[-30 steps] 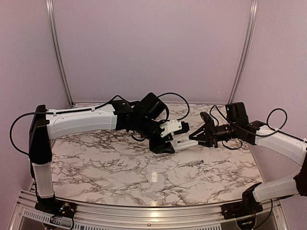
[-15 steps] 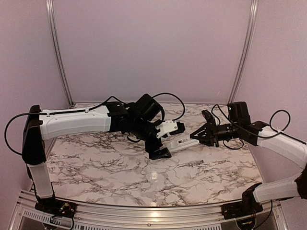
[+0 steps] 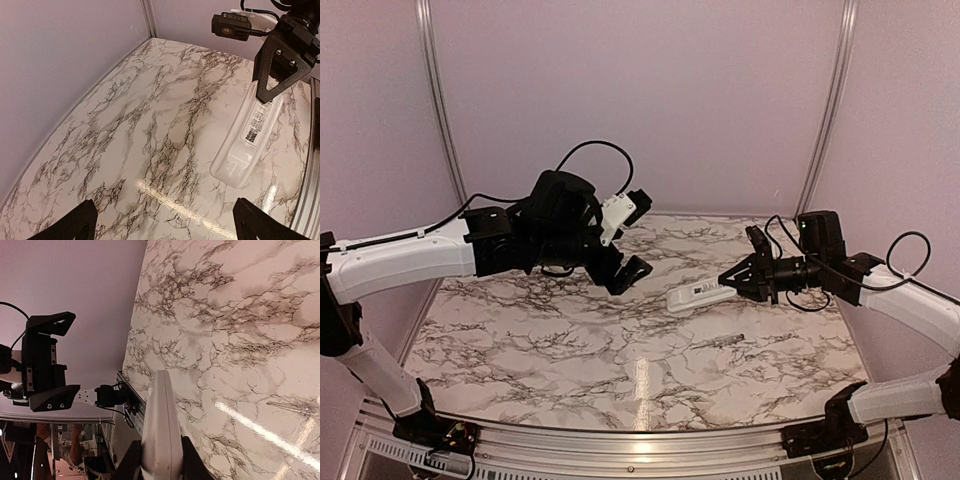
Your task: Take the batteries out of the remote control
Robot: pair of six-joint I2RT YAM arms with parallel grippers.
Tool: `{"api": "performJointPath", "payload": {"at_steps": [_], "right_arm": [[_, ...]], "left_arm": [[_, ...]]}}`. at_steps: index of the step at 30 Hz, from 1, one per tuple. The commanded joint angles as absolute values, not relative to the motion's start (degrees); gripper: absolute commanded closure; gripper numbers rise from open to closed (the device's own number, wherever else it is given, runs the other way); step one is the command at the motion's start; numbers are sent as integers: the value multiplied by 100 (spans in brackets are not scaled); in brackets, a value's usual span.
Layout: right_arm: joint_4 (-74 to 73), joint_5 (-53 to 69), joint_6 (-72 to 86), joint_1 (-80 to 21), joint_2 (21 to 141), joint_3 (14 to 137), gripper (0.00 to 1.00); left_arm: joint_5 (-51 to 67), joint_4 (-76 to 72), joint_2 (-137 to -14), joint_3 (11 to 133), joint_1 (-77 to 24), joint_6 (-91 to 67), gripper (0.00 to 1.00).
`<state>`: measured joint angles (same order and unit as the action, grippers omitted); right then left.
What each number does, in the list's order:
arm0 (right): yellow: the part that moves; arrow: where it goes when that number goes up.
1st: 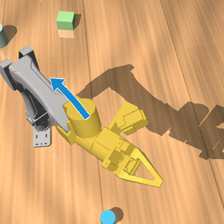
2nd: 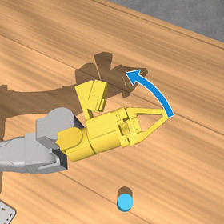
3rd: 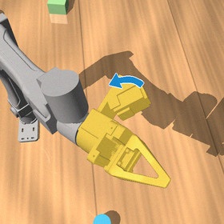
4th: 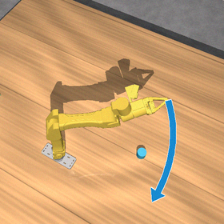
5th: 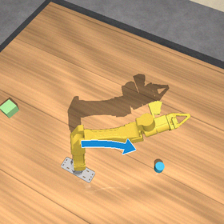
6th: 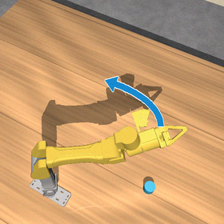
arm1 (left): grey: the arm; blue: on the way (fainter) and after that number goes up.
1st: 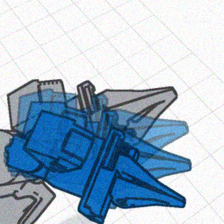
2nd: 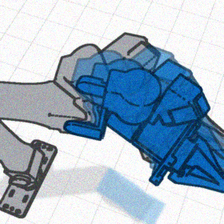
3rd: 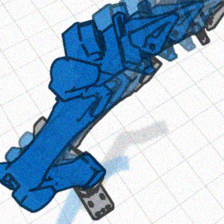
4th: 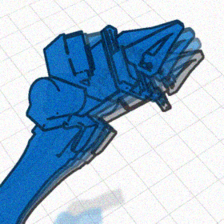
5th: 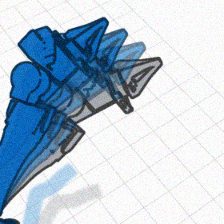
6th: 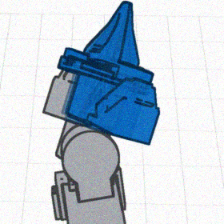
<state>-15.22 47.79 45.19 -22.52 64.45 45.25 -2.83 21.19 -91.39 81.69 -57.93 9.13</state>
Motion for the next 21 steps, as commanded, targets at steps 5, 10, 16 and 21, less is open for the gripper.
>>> {"api": "performJointPath", "payload": {"at_steps": [5,10,16,21], "right_arm": [[-1222,4589,4694,-2293,6278,4702,100],[-1014,4588,4773,-2294,6241,4667,100],[-294,4648,5048,-2294,6119,4469,100],[363,4645,5279,-2298,6014,4346,100]], "left_arm": [[-1512,960,-7876,7102,-5561,-253,1],[-36,1834,-7948,7567,-4831,-1226,4],[900,2251,-8169,7741,-4290,-1922,1],[1917,2139,-8356,7746,-4078,-2372,1]]}}
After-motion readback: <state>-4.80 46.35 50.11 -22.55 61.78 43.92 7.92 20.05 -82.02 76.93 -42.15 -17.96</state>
